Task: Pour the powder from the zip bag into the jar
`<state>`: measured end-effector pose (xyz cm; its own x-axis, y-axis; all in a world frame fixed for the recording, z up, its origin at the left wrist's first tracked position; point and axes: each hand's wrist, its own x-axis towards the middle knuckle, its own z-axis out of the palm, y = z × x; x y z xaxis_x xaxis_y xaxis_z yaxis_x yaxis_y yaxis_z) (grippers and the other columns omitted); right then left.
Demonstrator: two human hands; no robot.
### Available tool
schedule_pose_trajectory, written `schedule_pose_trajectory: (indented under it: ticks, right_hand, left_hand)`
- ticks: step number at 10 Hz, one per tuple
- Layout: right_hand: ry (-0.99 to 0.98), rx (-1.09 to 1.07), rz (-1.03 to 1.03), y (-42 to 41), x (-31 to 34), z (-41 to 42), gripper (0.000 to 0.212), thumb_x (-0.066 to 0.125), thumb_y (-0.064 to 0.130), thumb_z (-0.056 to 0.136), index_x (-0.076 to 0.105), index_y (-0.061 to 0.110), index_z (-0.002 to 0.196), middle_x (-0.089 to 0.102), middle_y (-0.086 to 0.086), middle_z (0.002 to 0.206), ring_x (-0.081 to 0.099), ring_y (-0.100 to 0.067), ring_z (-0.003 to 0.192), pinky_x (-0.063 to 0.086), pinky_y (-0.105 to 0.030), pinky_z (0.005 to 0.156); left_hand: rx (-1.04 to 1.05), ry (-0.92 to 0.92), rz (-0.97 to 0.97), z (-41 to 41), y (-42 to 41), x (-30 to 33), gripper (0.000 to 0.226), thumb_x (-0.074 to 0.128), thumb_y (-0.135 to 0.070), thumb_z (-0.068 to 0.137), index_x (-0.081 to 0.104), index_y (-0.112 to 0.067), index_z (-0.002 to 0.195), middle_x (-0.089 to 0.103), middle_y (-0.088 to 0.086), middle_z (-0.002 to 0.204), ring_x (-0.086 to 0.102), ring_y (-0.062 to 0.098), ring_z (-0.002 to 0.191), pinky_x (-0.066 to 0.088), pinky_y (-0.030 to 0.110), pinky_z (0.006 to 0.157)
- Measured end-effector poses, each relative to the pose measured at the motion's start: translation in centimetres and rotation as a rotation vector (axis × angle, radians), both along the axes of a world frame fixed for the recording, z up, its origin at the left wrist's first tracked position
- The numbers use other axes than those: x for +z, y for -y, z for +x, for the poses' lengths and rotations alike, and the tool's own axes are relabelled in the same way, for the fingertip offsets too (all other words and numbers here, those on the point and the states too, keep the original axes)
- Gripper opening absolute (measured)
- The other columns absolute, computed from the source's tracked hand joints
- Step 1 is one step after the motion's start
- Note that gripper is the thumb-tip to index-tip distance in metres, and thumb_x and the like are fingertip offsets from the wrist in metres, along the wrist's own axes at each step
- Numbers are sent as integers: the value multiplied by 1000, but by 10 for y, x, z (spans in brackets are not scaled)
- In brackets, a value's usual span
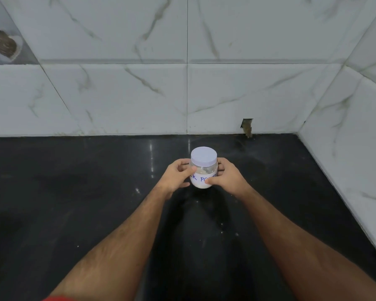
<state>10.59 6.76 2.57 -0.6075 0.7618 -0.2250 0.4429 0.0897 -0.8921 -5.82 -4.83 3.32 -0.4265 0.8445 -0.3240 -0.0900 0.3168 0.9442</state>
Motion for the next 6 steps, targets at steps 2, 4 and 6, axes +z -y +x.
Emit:
schedule_pose_trajectory:
  ticks: [2,4,6]
  right_hand:
    - [7,29,2,-26,-12,-15,72,84,-1,70,53,16,133,65,8,113,65,-16,110,53,-33,98]
    - [43,48,28,-36,-28,-15,79,82,-3,71,50,18,140,64,4,127,62,-16,119,53,-37,103]
    - [41,0,-1,-29,-28,-6,86,76,-5,80,36,12,154,54,-8,148,55,-23,133,47,-39,111]
  left_hand:
    - [70,-18,-45,0,-23,-9,37,64,-24,97,55,-20,132,68,-4,117,64,14,112,55,41,95]
    - [113,10,-58,9,-25,-17,30,58,-17,100,54,-22,130,66,-13,112,62,14,112,52,44,100]
    - [76,-64,-92,18,-17,-15,50,49,-3,102,41,-18,149,47,6,153,48,22,137,48,44,105]
